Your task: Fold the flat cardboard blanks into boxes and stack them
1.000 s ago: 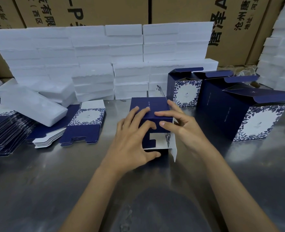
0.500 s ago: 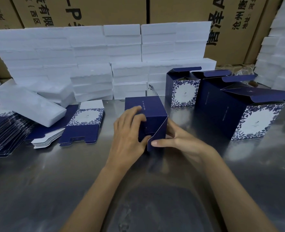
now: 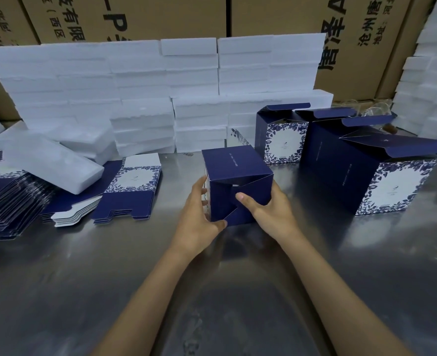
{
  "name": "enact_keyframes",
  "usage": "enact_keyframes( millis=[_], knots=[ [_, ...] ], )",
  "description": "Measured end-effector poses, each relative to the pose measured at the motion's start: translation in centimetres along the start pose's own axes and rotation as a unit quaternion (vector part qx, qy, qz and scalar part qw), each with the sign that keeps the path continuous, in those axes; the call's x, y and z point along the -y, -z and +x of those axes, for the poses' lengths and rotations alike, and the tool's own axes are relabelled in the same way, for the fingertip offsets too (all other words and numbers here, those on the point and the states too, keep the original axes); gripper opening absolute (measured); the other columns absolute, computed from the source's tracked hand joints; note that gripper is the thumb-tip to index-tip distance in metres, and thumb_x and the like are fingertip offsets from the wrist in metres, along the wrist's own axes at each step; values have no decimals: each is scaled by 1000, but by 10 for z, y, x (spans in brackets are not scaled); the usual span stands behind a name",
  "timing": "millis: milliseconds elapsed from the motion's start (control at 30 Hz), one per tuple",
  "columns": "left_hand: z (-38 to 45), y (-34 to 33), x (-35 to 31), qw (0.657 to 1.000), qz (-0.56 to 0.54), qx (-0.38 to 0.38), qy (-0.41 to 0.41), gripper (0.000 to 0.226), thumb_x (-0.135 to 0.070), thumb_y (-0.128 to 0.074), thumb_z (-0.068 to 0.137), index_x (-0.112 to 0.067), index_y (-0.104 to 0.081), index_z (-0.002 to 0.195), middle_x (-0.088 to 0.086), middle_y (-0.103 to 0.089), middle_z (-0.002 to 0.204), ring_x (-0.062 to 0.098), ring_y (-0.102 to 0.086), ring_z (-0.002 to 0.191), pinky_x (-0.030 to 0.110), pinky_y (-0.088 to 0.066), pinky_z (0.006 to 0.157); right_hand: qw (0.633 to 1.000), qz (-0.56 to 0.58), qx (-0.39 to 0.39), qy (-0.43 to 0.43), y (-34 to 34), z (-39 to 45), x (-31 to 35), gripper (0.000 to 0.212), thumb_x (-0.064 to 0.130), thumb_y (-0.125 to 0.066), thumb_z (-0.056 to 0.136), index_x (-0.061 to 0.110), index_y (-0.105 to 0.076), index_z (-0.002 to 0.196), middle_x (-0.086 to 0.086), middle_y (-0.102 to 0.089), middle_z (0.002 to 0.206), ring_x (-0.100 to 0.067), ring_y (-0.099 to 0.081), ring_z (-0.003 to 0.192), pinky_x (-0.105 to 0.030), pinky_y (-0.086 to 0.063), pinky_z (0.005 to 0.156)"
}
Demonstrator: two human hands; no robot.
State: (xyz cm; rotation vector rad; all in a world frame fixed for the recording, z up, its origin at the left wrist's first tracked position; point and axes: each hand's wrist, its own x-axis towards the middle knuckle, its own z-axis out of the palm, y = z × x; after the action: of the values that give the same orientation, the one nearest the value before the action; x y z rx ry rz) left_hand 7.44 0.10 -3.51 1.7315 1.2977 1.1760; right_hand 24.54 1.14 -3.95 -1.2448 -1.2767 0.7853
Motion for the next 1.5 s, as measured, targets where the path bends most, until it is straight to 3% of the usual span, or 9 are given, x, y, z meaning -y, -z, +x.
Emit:
enact_keyframes(
  millis=[133,300,500,600,833,933,1100,1267,1500],
  knots=[
    [-1,-1,-5,1000,-2,11,21,102,-2,-84,72,-30,-25,151,-7,-49,137,19,-62,113,34,-59,88,999,-24,-49,6,-1,-1,-1,42,31,-82,85,34,-59,120,24,-67,102,3,-64,97,-28,-56,89],
    [-3,-3,-12,996,-88,15,17,90,5,-76,75,-31,-33,145,-22,-52,119,-20,-58,91,10,-52,67,1000,-24,-18,5,0,-1,3,45,30,-83,84,35,-56,119,22,-68,106,-1,-66,99,-27,-56,88],
    [-2,11,-26,940,-325,-17,106,55,-38,-64,75,-33,-61,130,-6,-63,134,22,-57,126,44,-46,107,986,132,75,-67,7,-3,18,69,65,-80,71,36,-61,131,22,-71,122,-1,-65,116,-29,-48,106],
    [-1,19,-30,921,-371,-58,100,48,-49,-68,72,-29,-72,115,-14,-69,121,14,-65,114,34,-55,92,961,235,81,-121,15,3,22,58,61,-70,84,34,-61,135,10,-70,130,-17,-64,124,-49,-42,115],
    [8,29,-23,920,-356,-134,91,30,-38,-53,97,-26,-61,124,-1,-67,114,11,-65,92,30,-46,80,984,154,21,-86,35,6,24,45,1,-58,96,27,-66,132,3,-65,137,-11,-60,126,-43,-43,114],
    [9,27,-23,936,-317,-114,102,23,-39,-53,98,-27,-66,113,-5,-69,92,7,-66,74,27,-50,68,983,149,20,-107,34,1,30,39,30,-68,91,33,-66,130,7,-64,137,-7,-60,125,-40,-43,112],
    [7,24,-24,961,-242,-105,80,34,-49,-58,95,-20,-65,111,-9,-72,93,7,-68,80,31,-53,75,972,187,107,-92,31,-7,39,101,87,-74,54,53,-44,144,30,-43,151,2,-37,139,-42,-20,120],
    [3,23,-29,980,-174,-84,51,41,-59,-64,86,-22,-63,103,-9,-72,98,3,-69,84,15,-52,63,983,149,87,-56,10,-10,36,98,65,-88,59,63,-35,142,33,-55,138,6,-56,125,-35,-42,108],
    [11,33,-43,979,-146,11,143,56,-66,-44,93,-16,-64,109,5,-74,95,19,-70,77,31,-59,71,979,182,83,-36,7,-8,29,93,59,-85,56,64,-42,138,18,-58,143,-14,-54,134,-49,-36,117]
  ],
)
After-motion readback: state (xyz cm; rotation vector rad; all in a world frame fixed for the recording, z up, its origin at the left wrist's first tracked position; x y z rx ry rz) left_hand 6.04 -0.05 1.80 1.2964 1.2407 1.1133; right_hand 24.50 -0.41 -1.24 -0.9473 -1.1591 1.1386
